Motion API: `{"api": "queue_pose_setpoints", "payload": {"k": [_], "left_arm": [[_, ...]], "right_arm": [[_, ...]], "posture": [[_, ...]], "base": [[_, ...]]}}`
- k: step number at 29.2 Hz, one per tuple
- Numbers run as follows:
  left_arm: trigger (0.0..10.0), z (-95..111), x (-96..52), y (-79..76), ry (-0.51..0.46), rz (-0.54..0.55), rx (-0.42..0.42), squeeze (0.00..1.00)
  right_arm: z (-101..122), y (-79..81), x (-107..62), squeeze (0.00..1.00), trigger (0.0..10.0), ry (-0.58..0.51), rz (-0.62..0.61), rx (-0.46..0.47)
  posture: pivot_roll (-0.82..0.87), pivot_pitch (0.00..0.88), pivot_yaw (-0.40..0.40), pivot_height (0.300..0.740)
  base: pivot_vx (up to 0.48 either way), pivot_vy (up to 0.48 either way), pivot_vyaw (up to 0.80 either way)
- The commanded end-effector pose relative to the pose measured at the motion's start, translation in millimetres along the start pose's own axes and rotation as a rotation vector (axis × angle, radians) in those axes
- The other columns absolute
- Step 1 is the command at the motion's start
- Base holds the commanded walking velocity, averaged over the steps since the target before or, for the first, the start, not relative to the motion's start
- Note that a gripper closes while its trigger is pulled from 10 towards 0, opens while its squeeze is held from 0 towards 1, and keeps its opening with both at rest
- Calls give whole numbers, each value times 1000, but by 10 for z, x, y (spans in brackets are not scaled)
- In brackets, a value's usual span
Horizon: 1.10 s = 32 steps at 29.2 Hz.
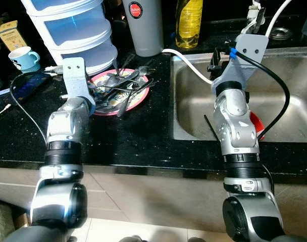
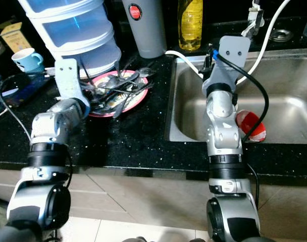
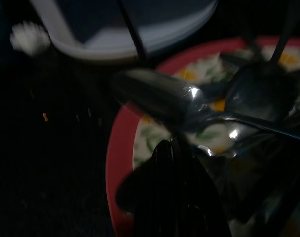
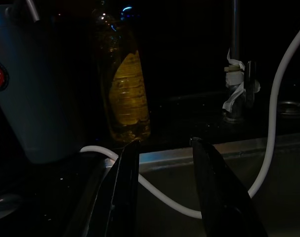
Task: Kitchen organization
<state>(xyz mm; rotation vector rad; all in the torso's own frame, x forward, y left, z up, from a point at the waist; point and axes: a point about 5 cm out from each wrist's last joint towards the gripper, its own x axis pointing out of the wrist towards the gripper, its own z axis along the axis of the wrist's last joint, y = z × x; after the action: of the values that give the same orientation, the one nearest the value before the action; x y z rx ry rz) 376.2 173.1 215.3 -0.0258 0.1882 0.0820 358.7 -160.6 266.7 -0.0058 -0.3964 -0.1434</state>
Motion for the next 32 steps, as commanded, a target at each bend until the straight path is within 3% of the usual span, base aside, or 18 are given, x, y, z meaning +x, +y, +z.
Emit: {"api": "queue_pose_setpoints", "payload": {"k": [1,9,15,19,23,32], "left_arm": [[10000,118,-26,98,-63,40,42,0],[10000,563,-186,-62,-315,-32,112,0],[10000,652,-230,-53,-389,-18,148,0],[10000,598,-213,-40,-366,-12,161,0],[10000,462,-169,-2,-286,-36,76,0],[10000,428,-153,-10,-275,-46,86,0]], "right_arm": [[2,32,2,0,10000,2,6,18],[3,38,1,0,10000,1,4,21],[8,33,-1,0,10000,-1,0,27],[6,31,-3,0,10000,0,-2,27],[3,26,-3,0,10000,1,-2,27],[2,34,0,0,10000,0,2,26]], "posture": [[125,23,146,740],[129,20,148,740],[126,19,150,740],[127,19,151,740],[127,16,150,740],[126,12,148,740]], "base": [[0,0,0],[0,0,0],[0,0,0],[0,0,0],[0,0,0],[0,0,0]]}}
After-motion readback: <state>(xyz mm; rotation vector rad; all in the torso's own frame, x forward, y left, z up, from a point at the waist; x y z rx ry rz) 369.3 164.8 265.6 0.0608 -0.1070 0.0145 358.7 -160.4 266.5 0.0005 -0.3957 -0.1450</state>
